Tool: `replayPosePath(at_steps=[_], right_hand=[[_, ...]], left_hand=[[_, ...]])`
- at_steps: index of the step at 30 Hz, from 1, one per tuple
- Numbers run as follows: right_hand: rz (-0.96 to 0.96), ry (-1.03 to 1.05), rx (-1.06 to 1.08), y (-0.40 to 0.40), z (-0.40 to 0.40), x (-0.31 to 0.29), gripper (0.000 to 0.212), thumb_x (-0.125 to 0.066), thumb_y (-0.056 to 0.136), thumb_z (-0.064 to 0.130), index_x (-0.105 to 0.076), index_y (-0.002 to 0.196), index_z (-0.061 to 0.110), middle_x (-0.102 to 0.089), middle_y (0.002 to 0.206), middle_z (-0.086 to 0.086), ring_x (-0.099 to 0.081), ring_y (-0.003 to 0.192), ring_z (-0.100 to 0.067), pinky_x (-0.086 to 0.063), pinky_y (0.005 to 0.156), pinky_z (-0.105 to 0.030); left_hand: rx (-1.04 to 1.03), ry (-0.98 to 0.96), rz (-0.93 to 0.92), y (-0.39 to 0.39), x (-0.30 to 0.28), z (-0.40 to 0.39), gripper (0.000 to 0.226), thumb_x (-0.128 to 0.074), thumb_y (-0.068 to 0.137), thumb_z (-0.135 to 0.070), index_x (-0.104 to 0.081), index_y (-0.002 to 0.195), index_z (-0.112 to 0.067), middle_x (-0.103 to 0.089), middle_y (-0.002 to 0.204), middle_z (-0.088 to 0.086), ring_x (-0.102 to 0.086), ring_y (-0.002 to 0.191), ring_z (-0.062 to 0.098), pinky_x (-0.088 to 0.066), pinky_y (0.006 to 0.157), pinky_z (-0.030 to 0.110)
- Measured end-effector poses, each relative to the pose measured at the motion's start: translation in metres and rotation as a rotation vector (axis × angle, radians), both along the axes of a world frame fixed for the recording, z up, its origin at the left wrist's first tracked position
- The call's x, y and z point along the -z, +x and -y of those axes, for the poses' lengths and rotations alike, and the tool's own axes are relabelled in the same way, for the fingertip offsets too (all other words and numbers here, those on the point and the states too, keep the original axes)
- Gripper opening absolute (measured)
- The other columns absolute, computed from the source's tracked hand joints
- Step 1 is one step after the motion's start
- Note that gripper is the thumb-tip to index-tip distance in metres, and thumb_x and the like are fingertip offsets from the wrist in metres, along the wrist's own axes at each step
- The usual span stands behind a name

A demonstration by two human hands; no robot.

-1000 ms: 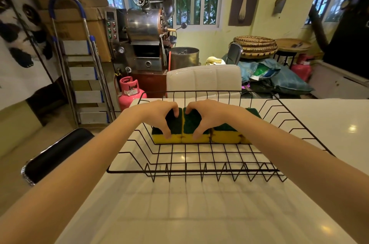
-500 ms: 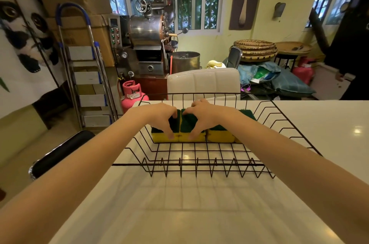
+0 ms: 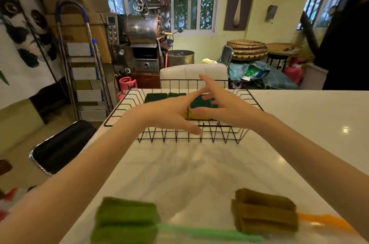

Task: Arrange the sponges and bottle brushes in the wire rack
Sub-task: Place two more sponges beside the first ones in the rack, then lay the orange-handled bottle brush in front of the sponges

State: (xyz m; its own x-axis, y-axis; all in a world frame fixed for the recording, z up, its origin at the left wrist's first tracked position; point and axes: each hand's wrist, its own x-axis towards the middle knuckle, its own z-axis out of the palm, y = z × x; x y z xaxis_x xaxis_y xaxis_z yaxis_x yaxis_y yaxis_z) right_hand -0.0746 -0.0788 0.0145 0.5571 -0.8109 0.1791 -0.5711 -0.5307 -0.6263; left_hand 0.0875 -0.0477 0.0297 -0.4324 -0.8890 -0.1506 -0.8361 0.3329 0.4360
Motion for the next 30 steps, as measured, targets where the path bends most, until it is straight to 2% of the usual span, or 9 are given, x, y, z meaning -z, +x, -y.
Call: replayPosePath(at_steps=[4,8,12,17,19,21,23,26,30], right_hand=[[0.049,-0.044,0.015,-0.037,-0.043,0.017,0.081,-0.061,0.081,0.039,-0.01,0.144,0.032,-0.042,0.136,0.008,-0.042,0.118,-0.004,-0.035,0.09,-0.017],[0.063,-0.03,0.052,-0.076,-0.078,0.034,0.083,-0.057,0.07,0.054,-0.016,0.141,0.037,-0.04,0.134,0.016,-0.042,0.119,0.0,-0.035,0.096,-0.019],[0.003,0.045,0.085,-0.118,-0.103,0.051,0.078,-0.062,0.066,0.058,-0.023,0.133,0.048,-0.041,0.132,0.019,-0.043,0.118,0.004,-0.038,0.101,-0.026],[-0.153,0.106,0.091,-0.153,-0.129,0.072,0.082,-0.065,0.052,0.07,-0.026,0.123,0.057,-0.043,0.131,0.02,-0.044,0.115,0.002,-0.042,0.098,-0.027],[-0.202,0.097,0.107,-0.16,-0.135,0.079,0.078,-0.069,0.055,0.065,-0.024,0.119,0.06,-0.043,0.128,0.021,-0.045,0.111,0.004,-0.043,0.095,-0.024],[-0.246,0.062,0.131,-0.166,-0.138,0.083,0.076,-0.073,0.06,0.055,-0.03,0.123,0.053,-0.045,0.121,0.02,-0.047,0.106,0.002,-0.042,0.09,-0.02],[-0.311,0.016,0.143,-0.17,-0.142,0.086,0.065,-0.071,0.067,0.05,-0.041,0.123,0.041,-0.048,0.114,0.016,-0.048,0.1,0.0,-0.041,0.087,-0.02],[-0.333,-0.017,0.159,-0.174,-0.144,0.086,0.042,-0.066,0.074,0.046,-0.055,0.112,0.033,-0.054,0.103,0.01,-0.051,0.093,-0.005,-0.042,0.082,-0.025],[-0.284,-0.017,0.166,-0.174,-0.143,0.084,0.014,-0.061,0.081,0.034,-0.065,0.092,0.027,-0.061,0.086,0.004,-0.055,0.078,-0.011,-0.044,0.071,-0.029]], left_hand=[[0.068,-0.074,-0.079,-0.031,0.018,-0.037,0.1,-0.065,0.074,-0.043,0.009,0.14,-0.035,-0.008,0.154,-0.011,-0.015,0.139,0.01,-0.015,0.105,0.022],[0.113,-0.141,0.036,-0.051,0.035,-0.059,0.102,-0.062,0.071,-0.054,0.011,0.14,-0.035,0.007,0.156,-0.009,0.001,0.142,0.01,-0.009,0.118,0.041],[0.167,-0.119,0.125,-0.062,0.042,-0.076,0.098,-0.053,0.07,-0.064,0.012,0.139,-0.039,0.015,0.154,-0.011,0.007,0.142,0.009,-0.004,0.114,0.032],[0.326,-0.054,0.132,-0.083,0.052,-0.098,0.093,-0.054,0.071,-0.061,0.007,0.138,-0.043,0.008,0.154,-0.018,-0.002,0.14,0.003,-0.008,0.108,0.021],[0.356,-0.05,0.147,-0.091,0.059,-0.101,0.093,-0.057,0.071,-0.06,0.005,0.138,-0.044,0.005,0.153,-0.019,-0.01,0.139,0.005,-0.015,0.11,0.023],[0.372,-0.053,0.138,-0.096,0.067,-0.101,0.091,-0.06,0.071,-0.058,0.0,0.138,-0.044,-0.005,0.153,-0.018,-0.02,0.135,0.007,-0.022,0.108,0.023],[0.381,-0.066,0.117,-0.099,0.072,-0.1,0.085,-0.061,0.073,-0.054,-0.008,0.138,-0.042,-0.022,0.148,-0.014,-0.032,0.126,0.007,-0.028,0.102,0.02],[0.375,-0.09,0.095,-0.1,0.073,-0.098,0.075,-0.061,0.077,-0.046,-0.017,0.137,-0.04,-0.04,0.136,-0.01,-0.041,0.113,0.009,-0.035,0.095,0.02],[0.368,-0.106,0.073,-0.099,0.071,-0.096,0.07,-0.062,0.077,-0.041,-0.024,0.136,-0.038,-0.047,0.13,-0.008,-0.043,0.108,0.01,-0.038,0.092,0.021]])
